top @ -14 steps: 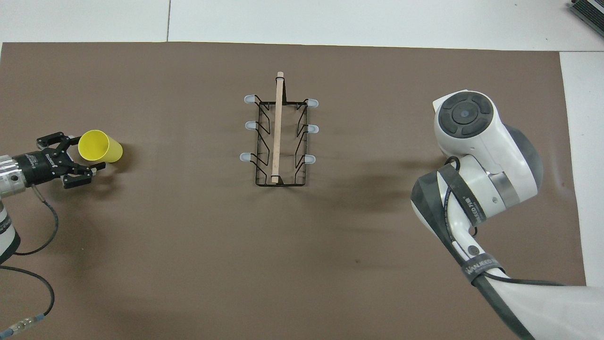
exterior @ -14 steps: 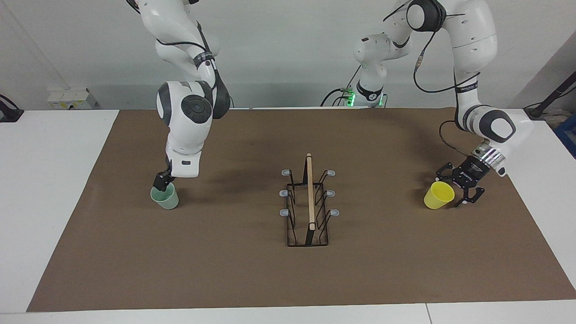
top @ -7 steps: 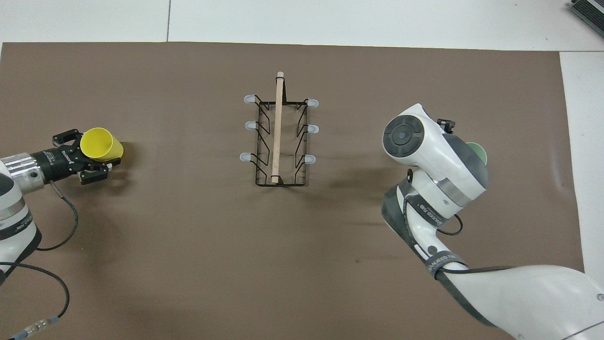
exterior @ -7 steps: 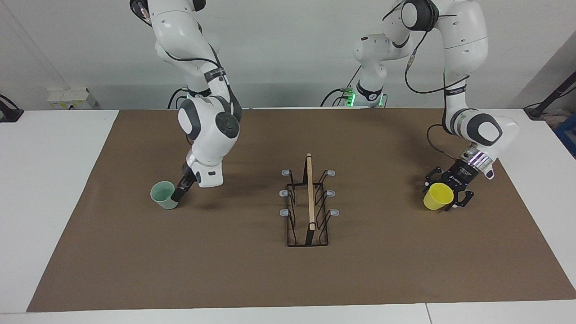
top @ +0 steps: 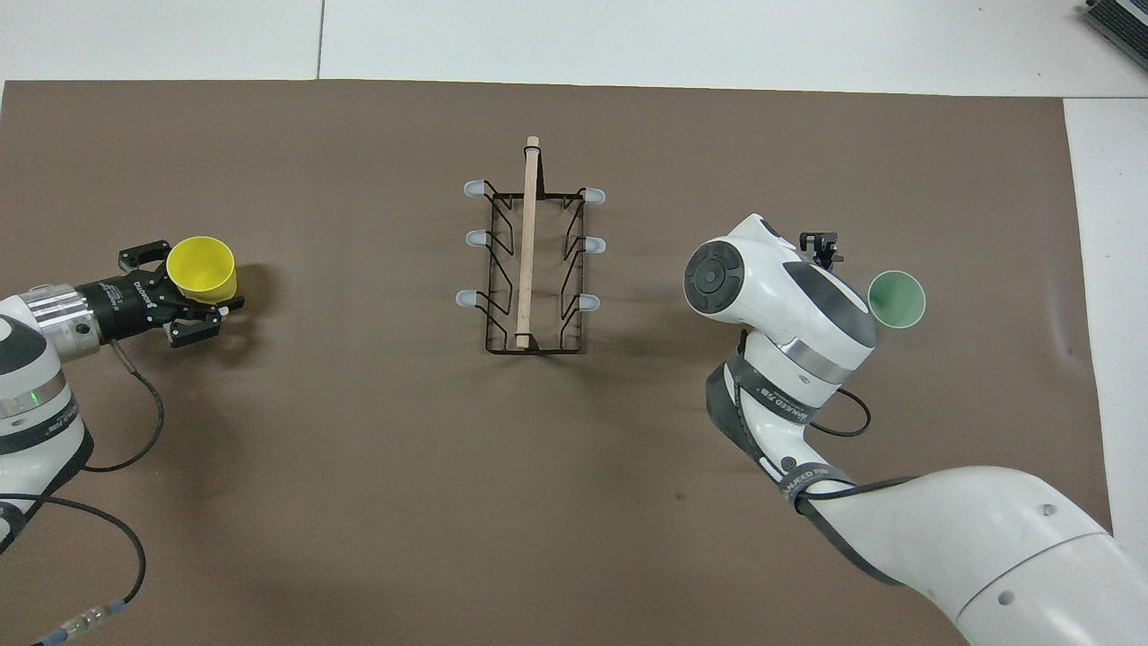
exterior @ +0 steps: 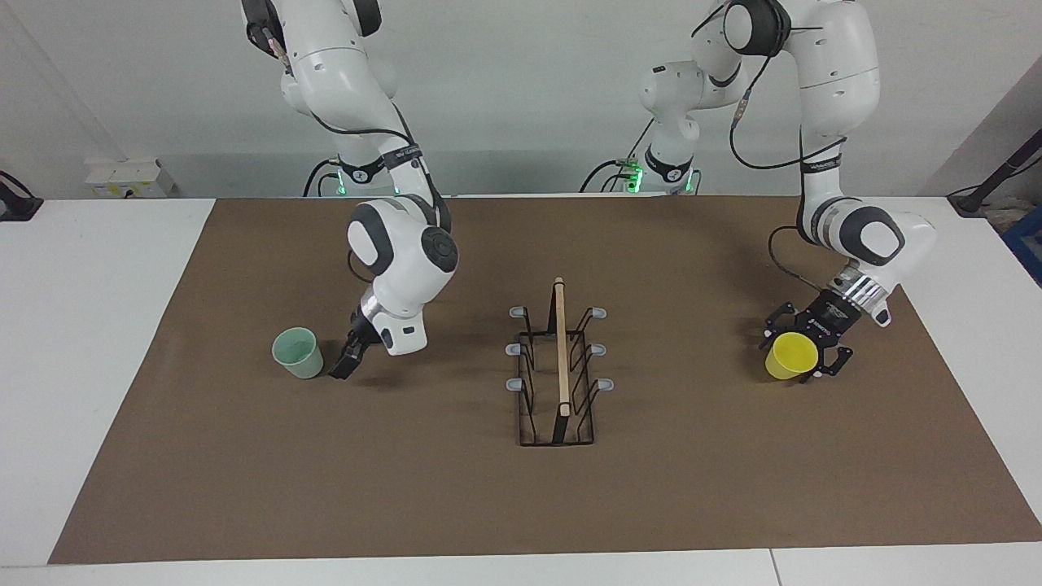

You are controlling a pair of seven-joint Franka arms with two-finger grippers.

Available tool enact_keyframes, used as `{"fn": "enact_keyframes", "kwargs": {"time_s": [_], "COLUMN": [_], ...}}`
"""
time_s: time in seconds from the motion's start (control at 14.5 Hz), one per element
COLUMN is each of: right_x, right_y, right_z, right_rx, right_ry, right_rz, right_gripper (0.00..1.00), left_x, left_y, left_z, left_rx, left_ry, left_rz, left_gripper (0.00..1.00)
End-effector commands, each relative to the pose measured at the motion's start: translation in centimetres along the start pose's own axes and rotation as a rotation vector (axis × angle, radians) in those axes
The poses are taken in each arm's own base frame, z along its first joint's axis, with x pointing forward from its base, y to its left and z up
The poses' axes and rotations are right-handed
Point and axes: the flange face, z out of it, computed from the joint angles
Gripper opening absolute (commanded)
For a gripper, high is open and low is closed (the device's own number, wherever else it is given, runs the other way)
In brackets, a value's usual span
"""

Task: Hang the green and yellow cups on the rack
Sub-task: 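Lift the yellow cup with the left gripper while the right gripper lifts the green cup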

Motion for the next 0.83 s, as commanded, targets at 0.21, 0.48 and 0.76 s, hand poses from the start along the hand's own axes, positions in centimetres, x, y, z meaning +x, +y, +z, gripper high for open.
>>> {"fn": "enact_keyframes", "kwargs": {"time_s": [0.21, 0.48, 0.76], "right_x": [-0.4, -1.1, -1.6], "right_y": [-2.1, -2.7, -3.7], "right_z": [2.6, 4.0, 4.9], "right_rx": [-0.042, -0.074, -0.1], "right_ry": [-0.11, -0.154, -0.195], "right_rz": [-0.212, -0.262, -0.307], "right_gripper": [1.0, 1.0, 1.0], "left_x": [-2.9, -7.0, -11.4], "left_y": [0.7, 2.0, 2.4], "left_z": [-2.8, -5.5, -7.7], "left_rx": [-0.04, -0.032, 0.0], "left_ry": [0.009, 0.078, 0.197], "left_rz": [0.137, 0.298, 0.487], "left_gripper": [0.0, 0.0, 0.0]}}
